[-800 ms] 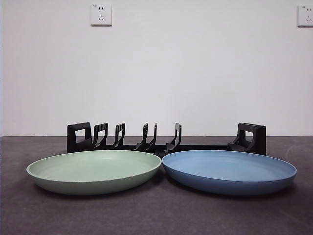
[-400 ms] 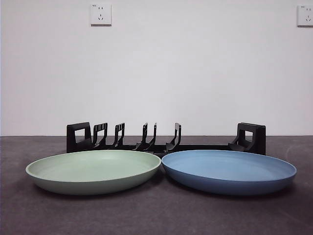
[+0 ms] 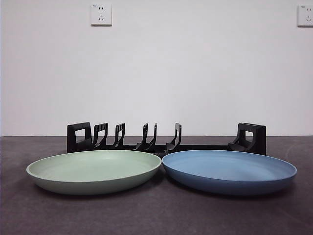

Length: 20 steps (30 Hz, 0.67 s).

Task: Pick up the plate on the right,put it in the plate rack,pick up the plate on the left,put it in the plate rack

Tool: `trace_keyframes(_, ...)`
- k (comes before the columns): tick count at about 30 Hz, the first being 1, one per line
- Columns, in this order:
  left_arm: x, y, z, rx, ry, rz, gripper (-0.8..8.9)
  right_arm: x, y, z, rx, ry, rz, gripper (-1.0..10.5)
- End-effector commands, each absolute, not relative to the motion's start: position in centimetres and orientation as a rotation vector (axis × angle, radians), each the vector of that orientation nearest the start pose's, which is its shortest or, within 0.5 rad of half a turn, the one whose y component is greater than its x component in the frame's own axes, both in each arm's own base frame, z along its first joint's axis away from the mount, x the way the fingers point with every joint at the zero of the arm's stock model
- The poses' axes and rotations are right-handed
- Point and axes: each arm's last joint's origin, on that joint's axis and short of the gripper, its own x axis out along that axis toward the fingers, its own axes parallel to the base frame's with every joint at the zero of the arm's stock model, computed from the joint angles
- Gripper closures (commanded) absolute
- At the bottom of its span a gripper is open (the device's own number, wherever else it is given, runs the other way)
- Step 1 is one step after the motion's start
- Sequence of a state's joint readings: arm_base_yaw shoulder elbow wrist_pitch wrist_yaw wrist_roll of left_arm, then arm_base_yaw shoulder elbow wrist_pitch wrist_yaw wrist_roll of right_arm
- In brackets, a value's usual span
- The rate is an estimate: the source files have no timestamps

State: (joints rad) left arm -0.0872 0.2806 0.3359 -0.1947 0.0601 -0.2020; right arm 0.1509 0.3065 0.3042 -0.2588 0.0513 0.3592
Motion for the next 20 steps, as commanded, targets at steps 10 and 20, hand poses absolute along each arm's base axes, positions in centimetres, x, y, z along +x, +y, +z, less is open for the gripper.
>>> trace_keyframes(10,16.3,-2.1,26.6,-0.207,0.392,-0.306,8.17,15.2,2.6,25.8,0.242,0.494,0.173,9.5)
trace_keyframes(20,20.6,-3.6,26.4,-0.231,0.550,-0.510,4.99,21.1,4.0,25.1,0.255,0.757,0.313,5.9)
